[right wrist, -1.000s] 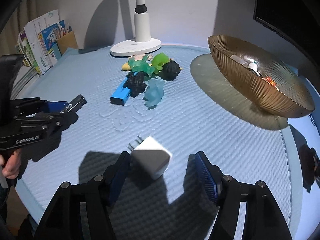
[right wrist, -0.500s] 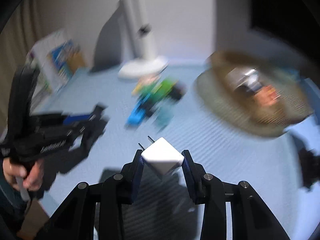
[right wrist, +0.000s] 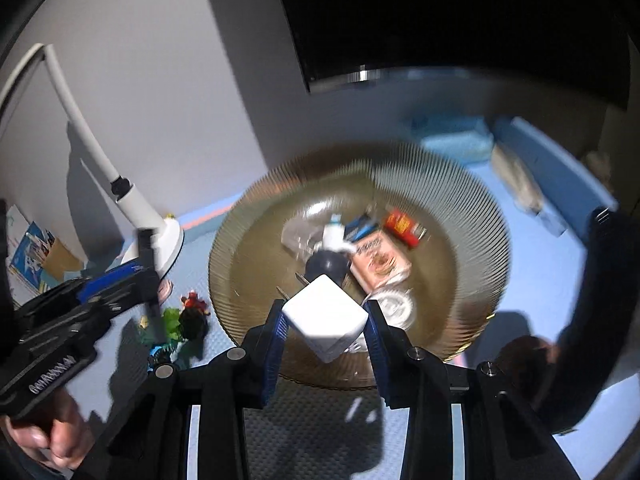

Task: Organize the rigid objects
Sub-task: 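Carry the USB stick and charger into the bowl and open both tools, then grasp the blue lighter with the left tool while the right tool grasps a black USB stick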

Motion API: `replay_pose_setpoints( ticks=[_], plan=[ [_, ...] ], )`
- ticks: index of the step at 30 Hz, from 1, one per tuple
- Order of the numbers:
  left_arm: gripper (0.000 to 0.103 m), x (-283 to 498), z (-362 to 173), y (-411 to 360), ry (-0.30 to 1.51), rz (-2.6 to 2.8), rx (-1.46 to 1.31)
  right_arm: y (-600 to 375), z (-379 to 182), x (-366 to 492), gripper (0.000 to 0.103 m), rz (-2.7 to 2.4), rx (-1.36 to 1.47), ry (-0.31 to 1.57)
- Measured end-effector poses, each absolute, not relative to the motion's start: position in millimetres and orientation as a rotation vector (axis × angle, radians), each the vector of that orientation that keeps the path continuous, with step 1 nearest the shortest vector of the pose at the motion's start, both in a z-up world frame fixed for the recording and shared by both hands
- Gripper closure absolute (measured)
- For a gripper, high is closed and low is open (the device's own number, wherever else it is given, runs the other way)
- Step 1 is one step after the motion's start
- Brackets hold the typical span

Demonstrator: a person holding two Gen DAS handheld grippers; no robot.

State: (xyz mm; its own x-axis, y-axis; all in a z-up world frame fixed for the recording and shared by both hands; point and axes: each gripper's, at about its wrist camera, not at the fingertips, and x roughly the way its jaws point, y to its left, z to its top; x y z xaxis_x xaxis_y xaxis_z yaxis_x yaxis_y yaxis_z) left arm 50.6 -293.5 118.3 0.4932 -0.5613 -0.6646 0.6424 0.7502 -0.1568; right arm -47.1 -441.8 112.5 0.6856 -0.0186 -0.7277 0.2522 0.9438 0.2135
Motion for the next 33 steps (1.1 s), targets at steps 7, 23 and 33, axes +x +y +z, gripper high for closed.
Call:
replay_pose_setpoints(
  ticks=[7,23,33],
  plan=[
    [0.082,63.9,93.0,-315.4,0.823,-0.755,0.106,-438.6,92.1,-33.2,0.066,-0.106,0.333,0.857],
    [0.05,43.6,117.8,-171.1,0.749,-0.666,-0.16,-422.3,107.8,-70.9,0.048,-0.151,0.339,0.773],
    [0.05,2.2,57.4,-88.8,0.853,-0.502,-0.125,-326.3,65.4,-86.7,0.047,0.036,0.183,0.865]
  ],
)
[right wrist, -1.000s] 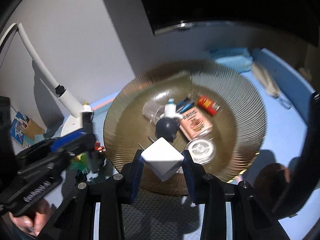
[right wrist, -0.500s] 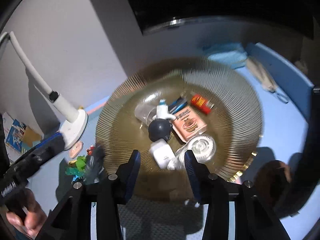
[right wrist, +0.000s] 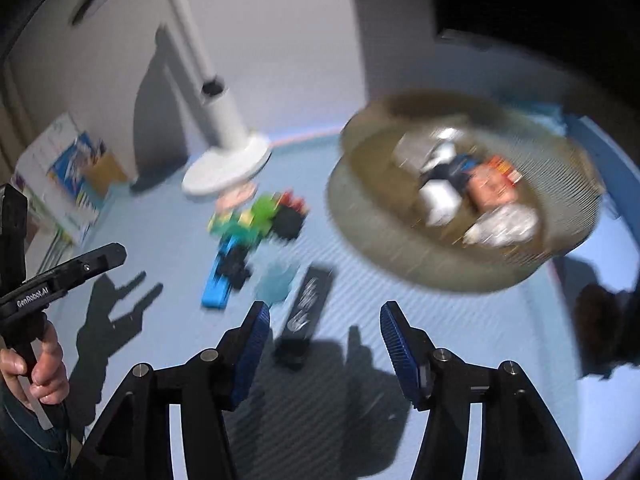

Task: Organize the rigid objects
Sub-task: 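Grasp the blue lighter with the left tool while the right tool grasps a black USB stick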

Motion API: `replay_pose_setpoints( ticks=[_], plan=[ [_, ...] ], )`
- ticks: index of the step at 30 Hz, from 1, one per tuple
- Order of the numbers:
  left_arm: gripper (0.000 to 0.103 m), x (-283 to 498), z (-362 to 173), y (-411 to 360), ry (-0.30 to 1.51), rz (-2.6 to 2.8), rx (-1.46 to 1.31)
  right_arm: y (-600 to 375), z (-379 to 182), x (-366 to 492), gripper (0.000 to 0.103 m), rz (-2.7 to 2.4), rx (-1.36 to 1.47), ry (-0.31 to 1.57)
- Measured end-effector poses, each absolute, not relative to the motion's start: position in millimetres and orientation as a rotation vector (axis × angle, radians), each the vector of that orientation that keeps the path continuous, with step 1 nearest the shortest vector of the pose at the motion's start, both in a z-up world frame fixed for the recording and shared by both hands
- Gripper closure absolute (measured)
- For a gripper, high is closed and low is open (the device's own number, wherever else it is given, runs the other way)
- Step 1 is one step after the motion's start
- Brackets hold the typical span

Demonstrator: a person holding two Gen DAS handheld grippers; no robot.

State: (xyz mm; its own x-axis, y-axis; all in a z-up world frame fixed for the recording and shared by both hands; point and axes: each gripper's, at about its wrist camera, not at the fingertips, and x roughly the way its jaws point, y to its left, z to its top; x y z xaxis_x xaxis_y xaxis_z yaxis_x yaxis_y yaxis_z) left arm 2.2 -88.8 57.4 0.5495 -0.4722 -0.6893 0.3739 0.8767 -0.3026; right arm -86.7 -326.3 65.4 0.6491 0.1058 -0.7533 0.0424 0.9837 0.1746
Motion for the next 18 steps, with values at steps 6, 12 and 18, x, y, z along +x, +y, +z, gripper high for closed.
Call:
replay_pose_setpoints(
  ticks=[6,12,18],
  plan=[
    [0.05,0.0,26.4,-86.4,0.939,-0.498,-0.143,-310.7,29.0,-68.0,0.047,0.002,0.202,0.929],
    [0.05,1.1,24.7,-132.8,0.944,-0.568,-0.07,-304.3,18.3,-65.8,0.047,-0.038,0.187,0.917],
    [0.05,16.6,14.0,-175.3,0.975,-0.53,-0.019,-293.6,14.4,-55.4,0.045,-0.073,0.121,0.903]
  ],
)
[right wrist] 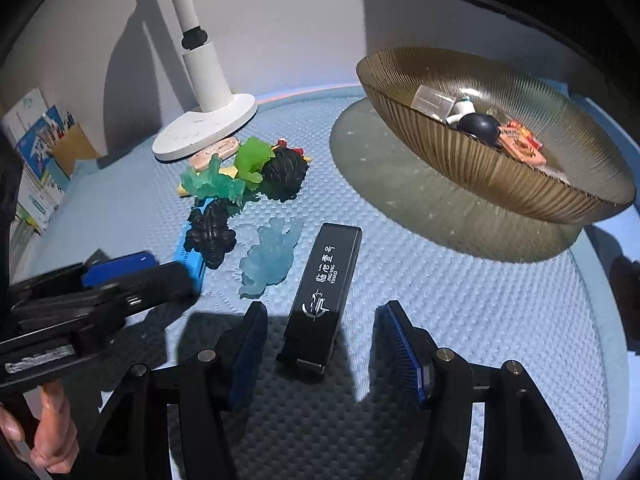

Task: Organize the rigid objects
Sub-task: 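Grasp the blue lighter with the left tool while the right tool grasps a black USB stick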

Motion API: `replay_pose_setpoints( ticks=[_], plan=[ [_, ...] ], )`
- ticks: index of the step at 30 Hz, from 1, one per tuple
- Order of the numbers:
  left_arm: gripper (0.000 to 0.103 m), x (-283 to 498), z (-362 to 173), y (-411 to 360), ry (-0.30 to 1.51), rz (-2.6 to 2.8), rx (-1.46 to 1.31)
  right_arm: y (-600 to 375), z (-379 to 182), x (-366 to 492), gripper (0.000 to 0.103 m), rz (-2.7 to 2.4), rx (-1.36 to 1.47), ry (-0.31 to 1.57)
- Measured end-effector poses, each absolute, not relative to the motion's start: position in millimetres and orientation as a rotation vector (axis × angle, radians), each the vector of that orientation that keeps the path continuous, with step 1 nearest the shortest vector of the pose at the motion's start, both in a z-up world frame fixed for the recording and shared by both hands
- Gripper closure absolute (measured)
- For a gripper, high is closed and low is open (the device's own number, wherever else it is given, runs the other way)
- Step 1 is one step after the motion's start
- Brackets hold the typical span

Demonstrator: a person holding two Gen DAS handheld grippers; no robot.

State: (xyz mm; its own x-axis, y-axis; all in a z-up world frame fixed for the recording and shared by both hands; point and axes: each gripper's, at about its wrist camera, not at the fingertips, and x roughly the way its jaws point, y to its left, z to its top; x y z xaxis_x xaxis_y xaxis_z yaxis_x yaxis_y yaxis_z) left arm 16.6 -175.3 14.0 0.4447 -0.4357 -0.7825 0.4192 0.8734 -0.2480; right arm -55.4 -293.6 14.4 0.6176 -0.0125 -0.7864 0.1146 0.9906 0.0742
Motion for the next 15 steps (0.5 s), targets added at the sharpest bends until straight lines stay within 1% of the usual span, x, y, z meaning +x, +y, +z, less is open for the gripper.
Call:
replay_pose_setpoints(
  ticks=[4,6,7,8,10,12,13,14,15],
  plan=[
    [0.051,14.6,11.2,-190.7,0.928,-0.486,0.097,-283.4,12.1,-51.6,0.045,-0.104,0.042,0.9],
    [0.057,13.7,11.2,-190.1,0.916,-0.486,0.11,-281.0,12.1,-50.5,0.045,-0.115,0.015,0.897],
    [0.068,11.4,11.9,-188.0,0.906,-0.498,0.114,-280.8,12.2,-49.8,0.045,-0.117,0.01,0.896],
    [0.077,9.7,12.4,-186.5,0.902,-0.505,0.121,-281.6,12.6,-49.6,0.048,-0.116,0.011,0.895],
    [0.08,2.7,13.2,-180.9,0.886,-0.496,0.152,-283.1,12.9,-49.8,0.054,-0.106,0.02,0.891],
    [0.082,-4.0,13.7,-171.0,0.882,-0.507,0.153,-284.5,13.8,-52.6,0.067,-0.102,0.02,0.886],
    [0.082,-8.1,13.9,-164.9,0.88,-0.507,0.152,-286.1,14.8,-57.4,0.07,-0.101,0.016,0.884],
    [0.082,-13.9,13.7,-157.4,0.879,-0.502,0.152,-287.0,15.6,-60.6,0.075,-0.097,0.009,0.886],
    [0.082,-18.2,13.4,-151.0,0.88,-0.495,0.153,-288.2,16.5,-64.6,0.078,-0.089,0.004,0.888]
  ],
)
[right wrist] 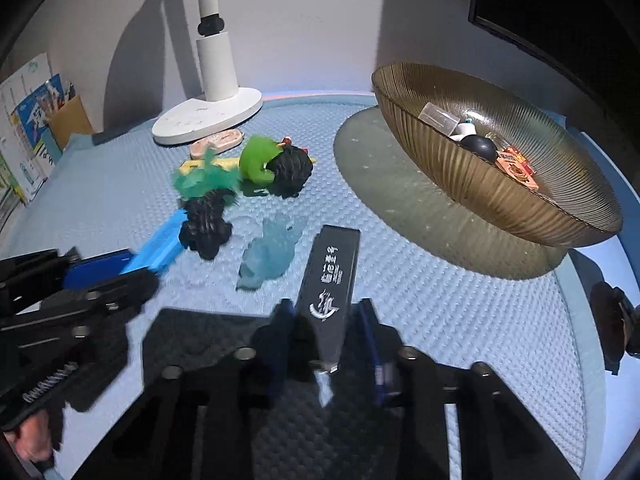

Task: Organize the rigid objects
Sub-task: 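Grasp the blue lighter with the left tool while the right tool grasps a black USB stick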

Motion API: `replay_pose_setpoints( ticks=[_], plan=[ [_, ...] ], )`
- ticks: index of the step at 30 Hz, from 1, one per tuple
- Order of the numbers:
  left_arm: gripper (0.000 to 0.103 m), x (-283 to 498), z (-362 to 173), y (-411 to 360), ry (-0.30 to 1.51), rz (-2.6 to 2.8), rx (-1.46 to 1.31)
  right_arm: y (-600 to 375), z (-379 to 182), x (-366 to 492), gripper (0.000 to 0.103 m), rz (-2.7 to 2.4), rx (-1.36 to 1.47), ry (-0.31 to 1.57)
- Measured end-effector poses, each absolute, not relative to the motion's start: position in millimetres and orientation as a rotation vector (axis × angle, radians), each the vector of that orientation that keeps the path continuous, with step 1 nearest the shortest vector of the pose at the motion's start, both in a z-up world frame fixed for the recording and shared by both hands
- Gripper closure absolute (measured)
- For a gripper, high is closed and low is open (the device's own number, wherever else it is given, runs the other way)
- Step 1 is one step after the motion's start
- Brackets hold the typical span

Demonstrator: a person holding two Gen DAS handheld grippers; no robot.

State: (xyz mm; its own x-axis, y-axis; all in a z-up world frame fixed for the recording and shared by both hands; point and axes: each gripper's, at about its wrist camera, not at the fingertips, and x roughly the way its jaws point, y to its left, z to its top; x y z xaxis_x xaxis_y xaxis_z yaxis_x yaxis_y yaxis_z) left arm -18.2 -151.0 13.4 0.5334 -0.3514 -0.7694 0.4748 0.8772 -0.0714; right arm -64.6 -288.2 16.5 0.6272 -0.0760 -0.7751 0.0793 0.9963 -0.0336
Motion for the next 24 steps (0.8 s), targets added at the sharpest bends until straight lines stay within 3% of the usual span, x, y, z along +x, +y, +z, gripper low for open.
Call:
replay_pose_setpoints(
  ticks=[8,10,12,13,17,19,22,23,24],
  plan=[
    [0.082,-49.8,12.2,-93.7,0.924,-0.504,0.091,-301.0,14.5,-111.5,0.077,-0.004,-0.013,0.905],
    [0.081,-49.5,10.9,-95.1,0.929,-0.5,0.092,-306.7,14.1,-114.2,0.07,0.019,0.035,0.907],
    [0.072,-45.8,11.1,-101.6,0.927,-0.495,0.097,-313.3,15.3,-111.5,0.047,0.055,0.119,0.913],
    [0.067,-43.2,11.5,-105.6,0.926,-0.494,0.096,-314.5,16.0,-110.2,0.046,0.063,0.145,0.91],
    [0.067,-34.3,9.5,-121.3,0.915,-0.463,0.128,-303.5,13.8,-97.8,0.046,-0.018,0.056,0.918],
    [0.067,-32.0,8.7,-125.7,0.913,-0.444,0.139,-294.0,12.1,-94.4,0.051,-0.048,-0.001,0.909],
    [0.068,-33.8,8.4,-128.1,0.903,-0.426,0.146,-279.7,13.1,-97.1,0.07,-0.037,-0.074,0.899],
    [0.075,-35.2,8.0,-128.4,0.895,-0.42,0.15,-269.9,12.6,-99.8,0.078,-0.027,-0.131,0.892],
    [0.081,-37.2,7.7,-129.1,0.885,-0.409,0.159,-260.7,11.6,-102.8,0.078,-0.011,-0.177,0.885]
  ],
)
